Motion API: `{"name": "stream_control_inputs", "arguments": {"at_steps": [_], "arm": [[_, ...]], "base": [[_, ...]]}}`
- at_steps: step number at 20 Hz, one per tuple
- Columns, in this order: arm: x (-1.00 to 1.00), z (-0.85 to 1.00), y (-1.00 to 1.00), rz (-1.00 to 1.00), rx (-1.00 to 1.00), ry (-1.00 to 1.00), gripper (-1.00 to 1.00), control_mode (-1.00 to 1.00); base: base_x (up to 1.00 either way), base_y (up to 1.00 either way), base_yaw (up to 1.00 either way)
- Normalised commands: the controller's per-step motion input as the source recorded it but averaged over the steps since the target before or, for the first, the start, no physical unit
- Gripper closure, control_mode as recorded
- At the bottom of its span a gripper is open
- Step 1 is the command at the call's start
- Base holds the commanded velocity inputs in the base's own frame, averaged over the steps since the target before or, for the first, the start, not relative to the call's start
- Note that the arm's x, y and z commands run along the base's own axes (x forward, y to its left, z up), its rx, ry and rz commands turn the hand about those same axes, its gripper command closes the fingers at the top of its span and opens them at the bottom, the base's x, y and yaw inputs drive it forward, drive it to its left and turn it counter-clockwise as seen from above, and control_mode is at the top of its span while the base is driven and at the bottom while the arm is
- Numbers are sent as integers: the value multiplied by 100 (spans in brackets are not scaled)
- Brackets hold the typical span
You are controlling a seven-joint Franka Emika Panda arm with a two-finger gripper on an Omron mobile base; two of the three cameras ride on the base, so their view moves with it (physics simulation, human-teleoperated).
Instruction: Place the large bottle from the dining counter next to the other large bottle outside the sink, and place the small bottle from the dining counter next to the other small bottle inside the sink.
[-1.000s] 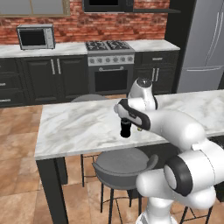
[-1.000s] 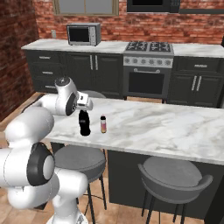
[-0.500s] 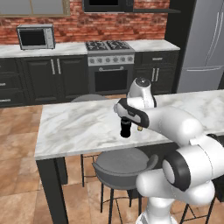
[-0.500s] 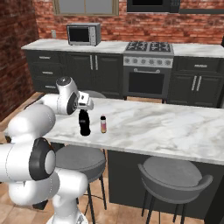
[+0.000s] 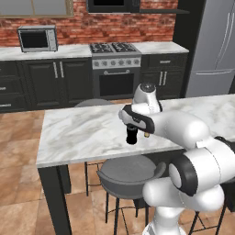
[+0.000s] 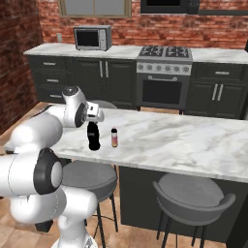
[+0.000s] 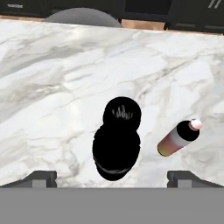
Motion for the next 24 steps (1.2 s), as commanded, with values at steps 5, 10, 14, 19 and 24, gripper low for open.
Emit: {"name": "stream_control_inputs", "arguments": {"at_steps": [5,10,14,19,24], "arm": [[14,-4,0,0,0,0,-100,-100],[15,-3,0,0,0,0,-100,-100],[9,-7,-1,1,0,0,-100,-100],[7,-7,-5,1,0,0,-100,-100],[9,-3,-9,2,0,0,-100,-100]], "base": [[0,0,0],[0,0,0],[0,0,0],[0,0,0],[0,0,0]]}}
